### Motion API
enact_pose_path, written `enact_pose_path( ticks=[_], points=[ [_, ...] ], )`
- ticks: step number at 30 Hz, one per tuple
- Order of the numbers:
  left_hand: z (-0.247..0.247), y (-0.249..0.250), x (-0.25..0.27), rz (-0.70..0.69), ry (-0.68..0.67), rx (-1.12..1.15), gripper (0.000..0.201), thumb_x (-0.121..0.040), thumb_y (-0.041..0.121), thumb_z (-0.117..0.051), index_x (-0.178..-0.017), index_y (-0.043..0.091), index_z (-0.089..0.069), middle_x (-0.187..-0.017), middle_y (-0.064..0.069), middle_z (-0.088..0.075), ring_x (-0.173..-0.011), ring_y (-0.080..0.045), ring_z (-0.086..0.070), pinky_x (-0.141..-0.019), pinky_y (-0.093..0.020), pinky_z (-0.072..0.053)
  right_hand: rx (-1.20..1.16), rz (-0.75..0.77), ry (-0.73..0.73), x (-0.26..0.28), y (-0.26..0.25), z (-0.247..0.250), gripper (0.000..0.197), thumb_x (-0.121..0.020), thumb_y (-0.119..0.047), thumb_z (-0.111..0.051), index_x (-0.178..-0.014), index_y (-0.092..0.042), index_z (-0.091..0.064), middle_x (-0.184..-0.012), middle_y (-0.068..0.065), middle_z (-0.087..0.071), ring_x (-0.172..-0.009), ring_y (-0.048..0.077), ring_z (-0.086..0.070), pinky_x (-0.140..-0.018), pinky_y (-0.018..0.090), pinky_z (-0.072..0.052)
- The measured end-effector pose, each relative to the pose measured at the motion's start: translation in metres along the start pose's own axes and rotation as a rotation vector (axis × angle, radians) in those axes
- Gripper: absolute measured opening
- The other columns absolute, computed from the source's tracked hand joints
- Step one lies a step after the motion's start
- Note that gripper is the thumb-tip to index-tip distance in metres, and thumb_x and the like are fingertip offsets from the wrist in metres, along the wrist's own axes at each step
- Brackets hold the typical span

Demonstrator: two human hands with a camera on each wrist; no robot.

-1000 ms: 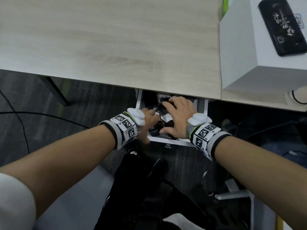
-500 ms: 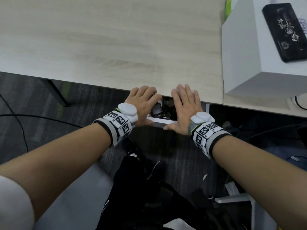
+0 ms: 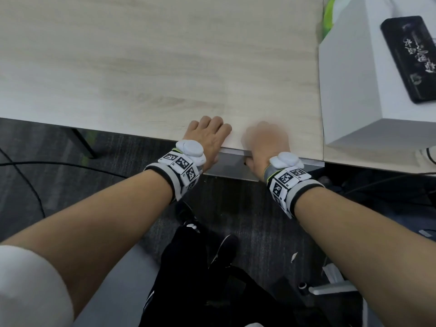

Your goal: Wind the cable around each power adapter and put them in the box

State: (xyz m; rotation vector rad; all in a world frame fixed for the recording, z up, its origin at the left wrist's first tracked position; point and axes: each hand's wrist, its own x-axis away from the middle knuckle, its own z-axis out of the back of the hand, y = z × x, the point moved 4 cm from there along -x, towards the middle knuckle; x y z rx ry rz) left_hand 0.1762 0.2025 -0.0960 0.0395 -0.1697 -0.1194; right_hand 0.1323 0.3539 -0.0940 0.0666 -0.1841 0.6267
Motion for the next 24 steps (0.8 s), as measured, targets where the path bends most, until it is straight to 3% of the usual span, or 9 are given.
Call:
enact_pose_path(
  ticks=[4,12,15,17,18,20,24],
  points=[
    [0.001,-0.018,-0.006,0.056,-0.008,0.007,0.054,-0.07,0.014,-0.07,-0.118,0.02,-0.044,-0.114,-0.005,-0.046,-0.096,-0.028,-0.044,-0.077,-0.038,-0.036,0.065,-0.017,-0.032,-0.018,0.004,-0.001,0.056,-0.069,-0.021,-0.07,-0.117,-0.016,-0.041,-0.114,0.009,-0.043,-0.098,0.03,-0.042,-0.078,0.036,-0.029],
    [-0.001,-0.029,-0.008,0.057,-0.045,-0.032,0.059,-0.07,0.019,-0.072,-0.12,0.022,-0.042,-0.114,-0.004,-0.044,-0.097,-0.027,-0.043,-0.078,-0.038,-0.038,0.11,-0.057,-0.101,-0.026,0.004,-0.003,0.06,-0.067,-0.02,-0.071,-0.117,-0.017,-0.038,-0.112,0.008,-0.043,-0.094,0.029,-0.043,-0.074,0.035,-0.024],
    [0.004,-0.033,-0.008,0.006,-0.046,0.003,0.058,-0.073,0.036,-0.069,-0.121,0.023,-0.04,-0.115,-0.003,-0.043,-0.098,-0.025,-0.042,-0.081,-0.037,-0.04,0.067,-0.035,-0.108,-0.026,0.005,0.005,0.066,-0.068,-0.045,-0.073,-0.117,-0.019,-0.037,-0.112,0.007,-0.041,-0.096,0.028,-0.043,-0.078,0.036,-0.031],
    [0.013,-0.039,-0.005,-0.023,-0.068,0.035,0.058,-0.077,0.05,-0.065,-0.122,0.023,-0.041,-0.116,-0.001,-0.044,-0.1,-0.023,-0.043,-0.083,-0.038,-0.043,0.031,-0.007,-0.123,-0.028,0.003,0.017,0.075,-0.067,-0.072,-0.059,-0.118,-0.021,-0.039,-0.113,0.005,-0.042,-0.099,0.028,-0.045,-0.084,0.039,-0.036],
    [0.017,-0.043,-0.005,-0.026,-0.096,0.055,0.057,-0.079,0.054,-0.063,-0.122,0.023,-0.043,-0.117,-0.001,-0.045,-0.101,-0.023,-0.044,-0.084,-0.039,-0.044,0.024,-0.003,-0.14,-0.03,0.001,0.023,0.076,-0.068,-0.078,-0.052,-0.118,-0.022,-0.04,-0.114,0.004,-0.043,-0.101,0.027,-0.046,-0.085,0.039,-0.038],
    [0.021,-0.048,-0.006,-0.02,-0.184,0.11,0.052,-0.085,0.054,-0.059,-0.124,0.023,-0.045,-0.122,0.0,-0.047,-0.104,-0.023,-0.047,-0.085,-0.039,-0.046,-0.003,-0.021,-0.232,-0.033,0.001,0.025,0.066,-0.075,-0.073,-0.049,-0.118,-0.024,-0.043,-0.118,0.003,-0.044,-0.104,0.025,-0.046,-0.085,0.038,-0.04],
    [0.031,-0.082,-0.012,0.075,-0.387,0.23,0.05,-0.089,0.05,-0.058,-0.13,0.022,-0.05,-0.127,-0.001,-0.057,-0.108,-0.023,-0.058,-0.091,-0.037,-0.049,-0.035,-0.015,-0.411,-0.062,-0.009,0.049,0.039,-0.088,-0.047,-0.051,-0.118,-0.022,-0.05,-0.12,0.004,-0.049,-0.101,0.025,-0.052,-0.077,0.035,-0.043]
  ],
)
